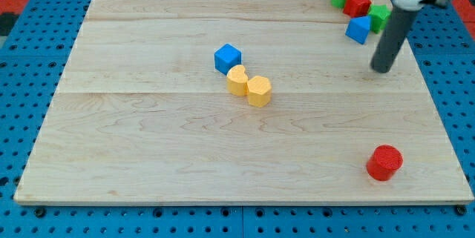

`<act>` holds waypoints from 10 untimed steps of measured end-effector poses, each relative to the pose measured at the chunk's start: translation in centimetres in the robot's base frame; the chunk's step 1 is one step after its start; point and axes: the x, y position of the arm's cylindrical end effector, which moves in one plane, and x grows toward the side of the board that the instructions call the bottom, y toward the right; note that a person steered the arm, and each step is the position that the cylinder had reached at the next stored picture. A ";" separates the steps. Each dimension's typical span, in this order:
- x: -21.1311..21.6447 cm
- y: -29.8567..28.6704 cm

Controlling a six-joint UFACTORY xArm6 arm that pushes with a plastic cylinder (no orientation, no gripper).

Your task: Separate the blue triangle from the green star

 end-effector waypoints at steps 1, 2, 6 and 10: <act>-4.6 3.7; -7.7 7.1; -9.4 -4.2; 0.7 -15.3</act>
